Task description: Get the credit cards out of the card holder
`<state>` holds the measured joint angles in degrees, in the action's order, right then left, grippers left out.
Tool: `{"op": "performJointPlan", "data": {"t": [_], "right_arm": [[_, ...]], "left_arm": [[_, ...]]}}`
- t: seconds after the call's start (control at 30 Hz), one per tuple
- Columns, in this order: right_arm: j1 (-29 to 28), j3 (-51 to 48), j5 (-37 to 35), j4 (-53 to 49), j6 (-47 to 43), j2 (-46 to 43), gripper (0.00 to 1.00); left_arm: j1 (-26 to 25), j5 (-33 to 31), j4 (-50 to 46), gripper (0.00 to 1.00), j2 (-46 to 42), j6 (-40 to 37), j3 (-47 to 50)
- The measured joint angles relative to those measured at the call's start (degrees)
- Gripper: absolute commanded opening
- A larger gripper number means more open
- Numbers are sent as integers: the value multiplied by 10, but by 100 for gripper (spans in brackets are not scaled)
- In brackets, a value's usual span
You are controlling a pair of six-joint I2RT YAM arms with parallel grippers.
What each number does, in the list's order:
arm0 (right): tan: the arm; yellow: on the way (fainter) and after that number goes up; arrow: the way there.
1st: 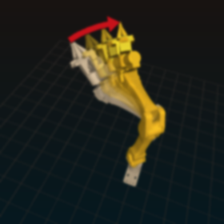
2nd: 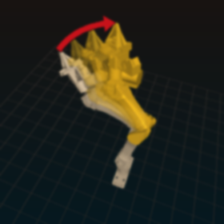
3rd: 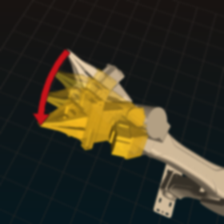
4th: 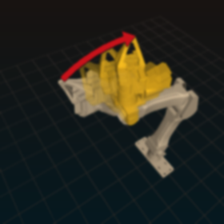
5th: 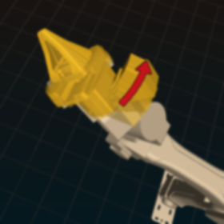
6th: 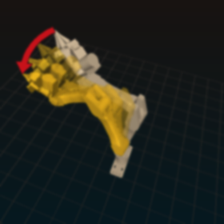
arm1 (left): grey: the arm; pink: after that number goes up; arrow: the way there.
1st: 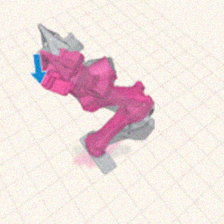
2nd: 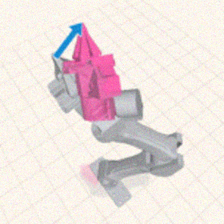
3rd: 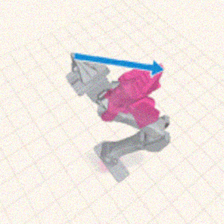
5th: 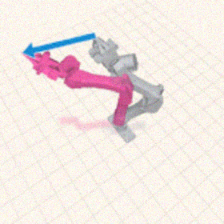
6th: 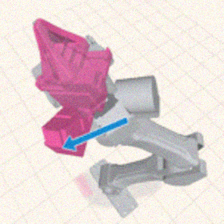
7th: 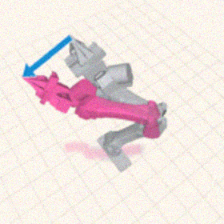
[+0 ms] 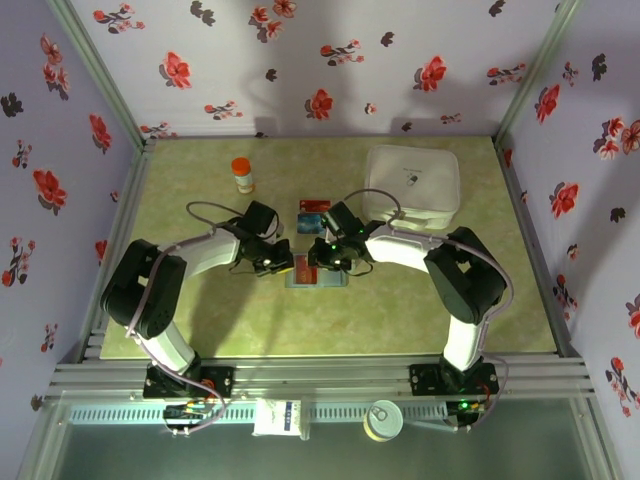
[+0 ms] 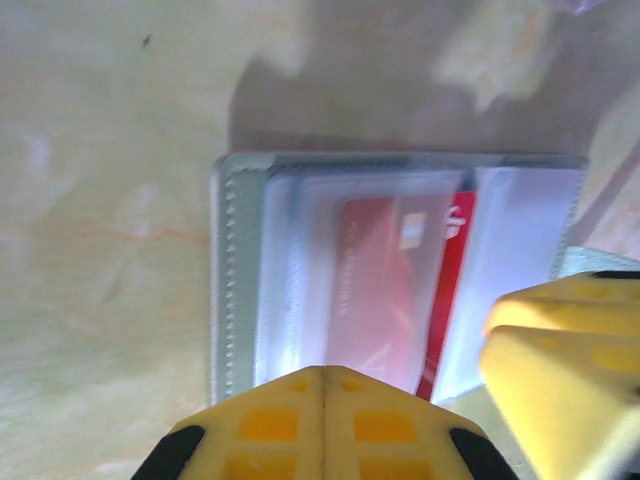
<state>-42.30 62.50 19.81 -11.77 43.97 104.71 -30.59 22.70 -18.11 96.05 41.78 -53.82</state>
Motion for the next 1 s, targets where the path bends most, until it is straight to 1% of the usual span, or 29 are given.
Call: {"op": "performJointPlan", "data": {"t": [0.17,0.37,1.0], "right_arm": [[3,-12,12,14,11,0,24],[6,-15,18,24,17,0,25],[8,-32,23,40,17,12,26]], "left_arm": [[-2,1,-1,0,16,-5,-27],[-2,0,-4,0,47,-9,-24],[-3,14,30,0,45,-13,-4]]}}
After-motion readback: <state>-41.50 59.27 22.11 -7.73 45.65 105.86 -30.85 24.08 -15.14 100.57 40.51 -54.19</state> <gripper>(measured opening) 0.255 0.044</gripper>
